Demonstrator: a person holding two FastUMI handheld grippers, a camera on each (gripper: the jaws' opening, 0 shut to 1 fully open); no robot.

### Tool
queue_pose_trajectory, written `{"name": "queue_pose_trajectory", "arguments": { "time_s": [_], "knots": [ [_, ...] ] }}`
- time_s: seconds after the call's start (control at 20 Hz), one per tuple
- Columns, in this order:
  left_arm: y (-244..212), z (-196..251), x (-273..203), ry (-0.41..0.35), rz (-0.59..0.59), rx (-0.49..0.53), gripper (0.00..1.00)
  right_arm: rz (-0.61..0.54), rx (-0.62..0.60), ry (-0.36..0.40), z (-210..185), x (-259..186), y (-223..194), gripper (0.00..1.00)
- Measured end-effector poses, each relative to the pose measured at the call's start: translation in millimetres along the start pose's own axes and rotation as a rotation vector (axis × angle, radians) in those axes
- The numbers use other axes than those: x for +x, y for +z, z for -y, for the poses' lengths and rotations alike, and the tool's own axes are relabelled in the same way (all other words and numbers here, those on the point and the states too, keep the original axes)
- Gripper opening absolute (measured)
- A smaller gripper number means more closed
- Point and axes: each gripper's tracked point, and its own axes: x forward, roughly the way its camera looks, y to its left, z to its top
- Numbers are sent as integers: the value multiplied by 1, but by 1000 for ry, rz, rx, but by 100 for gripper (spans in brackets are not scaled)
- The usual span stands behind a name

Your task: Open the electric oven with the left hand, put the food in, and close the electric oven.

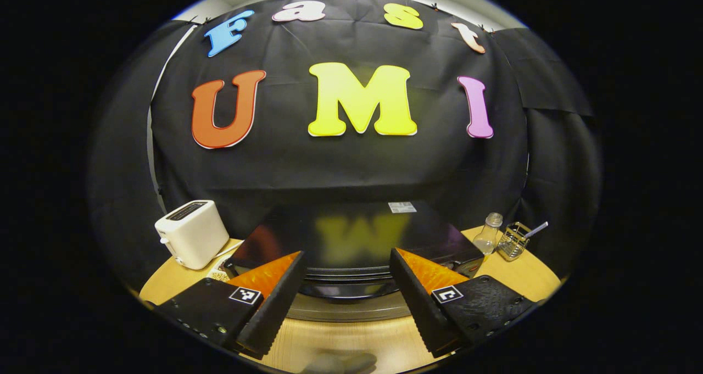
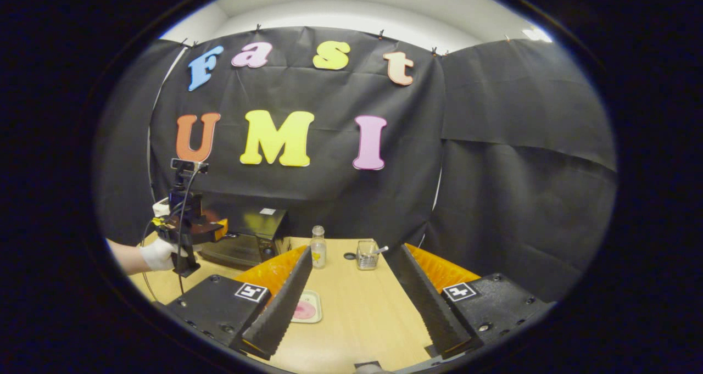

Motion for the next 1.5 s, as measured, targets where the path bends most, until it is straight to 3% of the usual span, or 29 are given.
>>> {"name": "queue_pose_trajectory", "arguments": {
  "time_s": [0.25, 0.55, 1.15, 1.2, 1.5],
  "knots": [
    [-11, 2, 3, -14, -40, -6, 98, -9, 9, 6, -2, -4, -7, 100],
    [-25, 3, -27, -22, -65, -3, 97, -14, 49, 35, -8, -13, -15, 100],
    [-87, 9, -88, -18, -144, 0, 97, -49, 42, 81, -12, -41, -35, 100],
    [-93, 9, -92, -18, -153, 1, 97, -53, 41, 83, -13, -42, -37, 96],
    [-124, 11, -106, -17, -204, -6, 97, -64, 40, 82, -13, -50, -47, 100]
  ]
}}
